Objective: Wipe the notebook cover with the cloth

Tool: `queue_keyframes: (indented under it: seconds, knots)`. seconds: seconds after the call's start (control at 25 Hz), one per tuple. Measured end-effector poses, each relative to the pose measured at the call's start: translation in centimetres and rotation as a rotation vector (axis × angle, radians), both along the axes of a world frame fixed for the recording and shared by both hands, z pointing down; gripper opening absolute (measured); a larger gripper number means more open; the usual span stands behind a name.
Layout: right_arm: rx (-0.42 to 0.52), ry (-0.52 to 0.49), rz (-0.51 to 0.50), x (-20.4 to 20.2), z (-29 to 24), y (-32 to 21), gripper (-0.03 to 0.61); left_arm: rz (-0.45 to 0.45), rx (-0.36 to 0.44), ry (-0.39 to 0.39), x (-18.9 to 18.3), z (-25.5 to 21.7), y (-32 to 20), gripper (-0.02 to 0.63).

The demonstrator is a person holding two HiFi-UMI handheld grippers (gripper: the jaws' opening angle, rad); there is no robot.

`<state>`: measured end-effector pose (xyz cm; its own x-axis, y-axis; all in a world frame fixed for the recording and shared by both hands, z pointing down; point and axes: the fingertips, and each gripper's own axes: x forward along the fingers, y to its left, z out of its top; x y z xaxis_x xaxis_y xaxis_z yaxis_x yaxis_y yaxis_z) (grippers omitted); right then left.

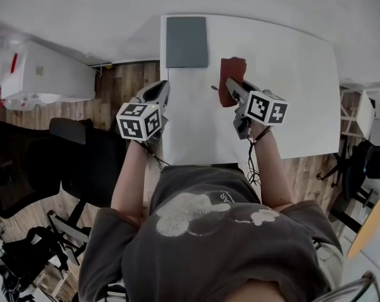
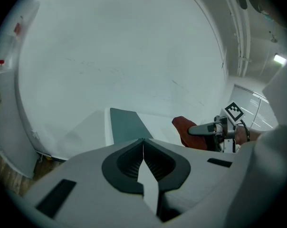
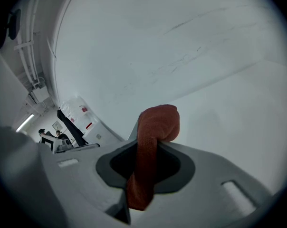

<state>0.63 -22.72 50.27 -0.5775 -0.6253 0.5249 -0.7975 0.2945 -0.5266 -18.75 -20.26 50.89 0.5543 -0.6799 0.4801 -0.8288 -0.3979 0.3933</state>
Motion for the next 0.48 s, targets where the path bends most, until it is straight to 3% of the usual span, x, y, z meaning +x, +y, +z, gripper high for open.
queue_keyframes:
  seconds: [0.48]
  knots:
    - [-0.029,0.035,0.089,-3.8,2.4,-2.5,0.080,0.121,-0.032,0.018,-2.4,3.4,-5.9,-0.006]
